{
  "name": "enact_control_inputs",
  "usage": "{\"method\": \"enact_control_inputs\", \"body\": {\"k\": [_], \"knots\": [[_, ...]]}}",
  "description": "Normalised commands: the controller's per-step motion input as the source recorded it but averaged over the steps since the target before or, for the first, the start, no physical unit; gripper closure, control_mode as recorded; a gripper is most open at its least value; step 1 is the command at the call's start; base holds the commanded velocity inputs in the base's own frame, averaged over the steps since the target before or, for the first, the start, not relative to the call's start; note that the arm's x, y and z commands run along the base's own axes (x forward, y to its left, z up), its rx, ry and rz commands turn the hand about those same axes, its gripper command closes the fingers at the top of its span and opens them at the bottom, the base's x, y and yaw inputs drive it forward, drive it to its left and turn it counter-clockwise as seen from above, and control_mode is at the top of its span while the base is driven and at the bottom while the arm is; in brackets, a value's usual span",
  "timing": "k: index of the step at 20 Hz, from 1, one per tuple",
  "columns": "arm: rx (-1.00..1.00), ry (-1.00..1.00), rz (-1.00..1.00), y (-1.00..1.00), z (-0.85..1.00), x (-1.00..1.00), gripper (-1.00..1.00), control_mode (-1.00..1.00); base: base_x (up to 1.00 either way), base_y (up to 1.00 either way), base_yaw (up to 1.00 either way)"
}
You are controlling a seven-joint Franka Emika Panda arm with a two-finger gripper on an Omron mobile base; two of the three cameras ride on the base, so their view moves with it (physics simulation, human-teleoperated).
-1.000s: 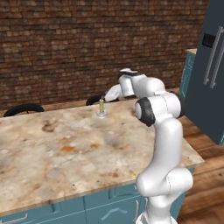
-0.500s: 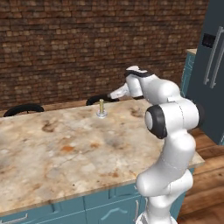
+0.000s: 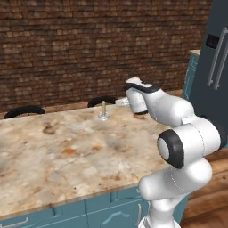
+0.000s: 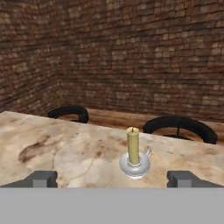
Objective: Get the candle and the liquor from the cabinet and move them to the dining counter.
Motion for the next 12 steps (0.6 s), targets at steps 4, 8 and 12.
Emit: {"method": "enact_control_inputs", "body": {"k": [4, 8, 12], "knots": [[-0.09, 0.01, -0.44, 0.0, 0.45, -0.02, -1.0, -1.0, 0.0, 0.0, 0.0], [-0.04, 0.11, -0.36, -0.1, 0.57, -0.08, -1.0, -1.0, 0.0, 0.0, 0.0], [0.0, 0.18, -0.22, -0.32, 0.71, -0.32, -1.0, -1.0, 0.0, 0.0, 0.0]]}}
